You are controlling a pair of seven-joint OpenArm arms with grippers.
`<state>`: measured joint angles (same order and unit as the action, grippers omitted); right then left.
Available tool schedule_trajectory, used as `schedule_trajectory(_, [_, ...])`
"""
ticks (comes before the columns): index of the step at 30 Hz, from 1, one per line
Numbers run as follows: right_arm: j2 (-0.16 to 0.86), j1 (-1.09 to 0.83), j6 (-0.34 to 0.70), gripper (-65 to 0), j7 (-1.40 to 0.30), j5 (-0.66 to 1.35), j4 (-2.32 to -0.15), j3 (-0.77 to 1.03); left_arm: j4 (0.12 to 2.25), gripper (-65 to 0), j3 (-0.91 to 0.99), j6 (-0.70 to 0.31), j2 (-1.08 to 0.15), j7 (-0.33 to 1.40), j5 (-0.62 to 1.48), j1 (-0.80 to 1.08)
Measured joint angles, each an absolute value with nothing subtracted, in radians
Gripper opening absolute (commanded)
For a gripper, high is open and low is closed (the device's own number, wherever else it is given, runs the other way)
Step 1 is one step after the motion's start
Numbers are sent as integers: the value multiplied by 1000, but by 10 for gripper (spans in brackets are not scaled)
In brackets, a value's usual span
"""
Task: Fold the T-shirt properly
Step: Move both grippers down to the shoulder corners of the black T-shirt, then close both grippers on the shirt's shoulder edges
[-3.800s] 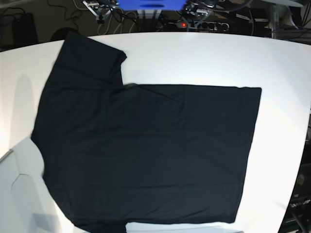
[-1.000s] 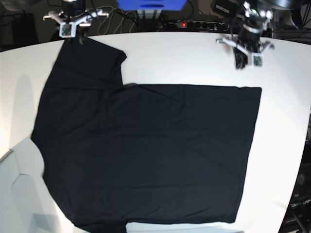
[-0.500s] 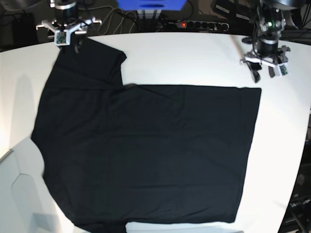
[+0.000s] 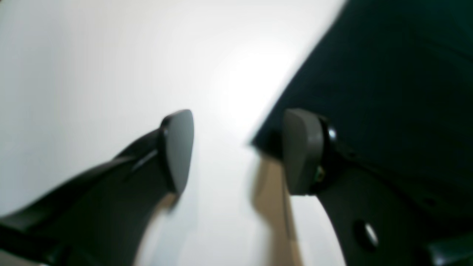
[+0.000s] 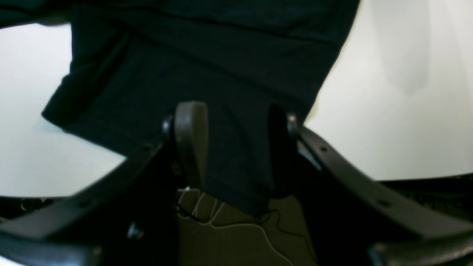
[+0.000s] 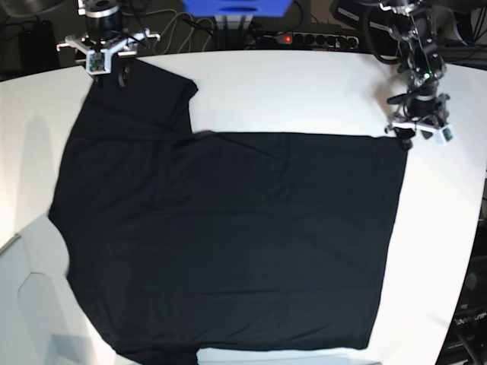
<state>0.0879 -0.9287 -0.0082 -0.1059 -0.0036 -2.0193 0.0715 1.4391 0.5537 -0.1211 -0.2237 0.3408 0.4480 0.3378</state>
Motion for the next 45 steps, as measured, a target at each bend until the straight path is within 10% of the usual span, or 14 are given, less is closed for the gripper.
schedule_trajectory(17, [85, -931, -8, -374, -108, -4, -2018, 72, 1373, -293, 520, -161, -228, 287, 445, 308])
schedule_trajectory(33, [85, -932, -8, -374, -108, -4, -2018, 70, 1377, -650, 495, -162, -229, 287, 447, 313])
schedule_trajectory(45, [83, -931, -8, -373, -107, -4, -2018, 88, 1443, -648, 493, -167, -228, 308, 453, 382])
